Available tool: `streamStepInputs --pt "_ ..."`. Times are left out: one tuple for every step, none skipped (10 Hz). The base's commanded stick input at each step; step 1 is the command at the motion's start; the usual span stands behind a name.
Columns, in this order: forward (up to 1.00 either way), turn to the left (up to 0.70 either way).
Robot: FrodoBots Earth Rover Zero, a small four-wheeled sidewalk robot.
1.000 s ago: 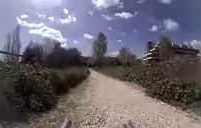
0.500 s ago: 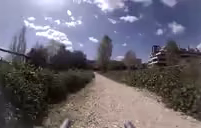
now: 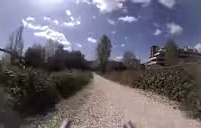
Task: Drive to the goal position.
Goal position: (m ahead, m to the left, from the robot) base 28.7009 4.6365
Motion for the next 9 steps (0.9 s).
streamStepInputs --pt "0.84 -0.01" --pt "0.84 -0.13" --pt "0.84 -0.27" --pt "0.84 -0.1" --pt "0.84 -0.02" --pt "0.84 0.0" --pt "0.84 0.0" --pt "0.84 -0.02" --pt "0.84 -0.09"
